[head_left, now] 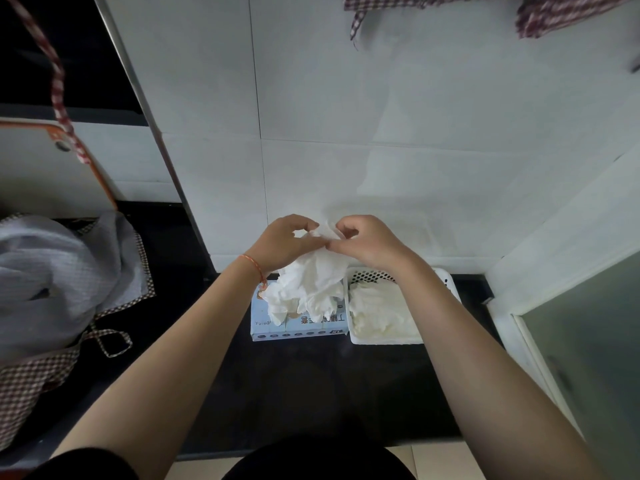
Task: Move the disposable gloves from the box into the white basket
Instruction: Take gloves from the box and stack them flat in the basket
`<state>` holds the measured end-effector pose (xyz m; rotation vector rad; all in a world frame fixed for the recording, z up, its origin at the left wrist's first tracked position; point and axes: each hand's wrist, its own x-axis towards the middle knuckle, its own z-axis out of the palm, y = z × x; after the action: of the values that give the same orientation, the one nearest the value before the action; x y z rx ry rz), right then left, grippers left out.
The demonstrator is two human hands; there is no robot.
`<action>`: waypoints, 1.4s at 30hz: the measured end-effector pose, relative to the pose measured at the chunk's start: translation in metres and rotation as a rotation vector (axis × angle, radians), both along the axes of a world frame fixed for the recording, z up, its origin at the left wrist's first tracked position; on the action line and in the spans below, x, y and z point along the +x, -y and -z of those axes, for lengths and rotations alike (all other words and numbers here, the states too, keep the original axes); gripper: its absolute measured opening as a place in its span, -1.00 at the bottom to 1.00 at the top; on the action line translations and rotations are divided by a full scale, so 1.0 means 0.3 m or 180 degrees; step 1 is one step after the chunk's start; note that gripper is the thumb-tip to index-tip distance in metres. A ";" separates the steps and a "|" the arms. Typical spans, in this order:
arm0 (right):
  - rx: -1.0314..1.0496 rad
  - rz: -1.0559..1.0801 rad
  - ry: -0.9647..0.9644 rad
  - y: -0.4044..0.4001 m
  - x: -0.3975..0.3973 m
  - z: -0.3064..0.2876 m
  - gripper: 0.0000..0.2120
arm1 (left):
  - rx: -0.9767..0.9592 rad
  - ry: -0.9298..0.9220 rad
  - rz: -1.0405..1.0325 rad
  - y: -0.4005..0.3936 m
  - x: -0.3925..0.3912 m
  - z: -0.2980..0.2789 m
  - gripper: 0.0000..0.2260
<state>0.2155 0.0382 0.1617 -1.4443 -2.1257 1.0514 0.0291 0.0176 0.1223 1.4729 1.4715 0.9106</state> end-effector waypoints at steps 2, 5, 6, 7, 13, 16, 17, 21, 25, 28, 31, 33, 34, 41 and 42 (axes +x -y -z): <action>0.0048 0.0074 0.0023 -0.002 0.002 -0.012 -0.80 | -0.0142 -0.0112 0.0180 -0.002 -0.012 0.001 -0.85; 0.0073 0.0104 0.0037 -0.006 0.003 -0.023 -0.77 | -0.0366 0.0091 0.0438 0.007 -0.017 -0.003 -0.82; 0.0078 0.0095 0.0044 -0.006 0.001 -0.027 -0.77 | -0.0320 0.0091 0.0429 0.007 -0.015 -0.001 -0.83; 0.0090 0.0089 0.0051 -0.006 0.001 -0.027 -0.77 | -0.0251 0.0058 0.0413 0.005 -0.011 0.003 -0.84; 0.0154 0.0218 0.0032 -0.008 0.011 -0.019 -0.92 | -0.0094 -0.0331 0.0452 0.008 0.006 0.015 -0.93; 0.0107 0.0502 -0.0135 -0.003 0.023 -0.007 -0.92 | -0.0148 -0.0623 0.0680 0.000 0.027 0.043 -0.78; 0.0078 0.0612 -0.0206 -0.003 0.029 0.002 -0.92 | -0.0281 -0.0621 0.0716 -0.001 0.036 0.064 -0.72; -0.0009 0.0937 -0.0395 -0.007 0.074 0.044 -0.89 | -0.0705 -0.0314 0.0741 0.001 0.060 0.148 -0.62; -0.0377 0.1245 -0.0629 -0.023 0.144 0.092 -0.88 | -0.0938 0.0682 0.0584 0.012 0.061 0.177 -0.73; -0.0947 0.1518 -0.1105 -0.046 0.208 0.139 -0.91 | -0.1072 0.1258 0.0598 -0.001 0.078 0.174 -0.76; -0.1587 0.1734 -0.1648 -0.076 0.310 0.208 -0.83 | -0.1326 0.1098 0.0701 -0.050 0.140 0.174 -0.81; -0.1805 0.1893 -0.1628 -0.072 0.358 0.273 -0.75 | -0.1419 0.0596 0.0807 -0.070 0.170 0.194 -0.80; -0.1865 0.1944 -0.1564 -0.064 0.378 0.301 -0.77 | -0.1458 0.0296 0.0834 -0.083 0.190 0.216 -0.79; -0.1621 0.1786 -0.0466 -0.079 0.578 0.452 -0.71 | -0.1308 -0.1171 0.0749 -0.226 0.436 0.393 -0.90; -0.1576 0.1686 -0.0386 -0.089 0.603 0.470 -0.73 | -0.1209 -0.1268 0.0660 -0.247 0.463 0.404 -0.88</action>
<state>0.3964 0.0650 0.0207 -1.9543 -1.3213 1.4447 0.1681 0.0916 0.0011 1.5318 1.6251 0.1979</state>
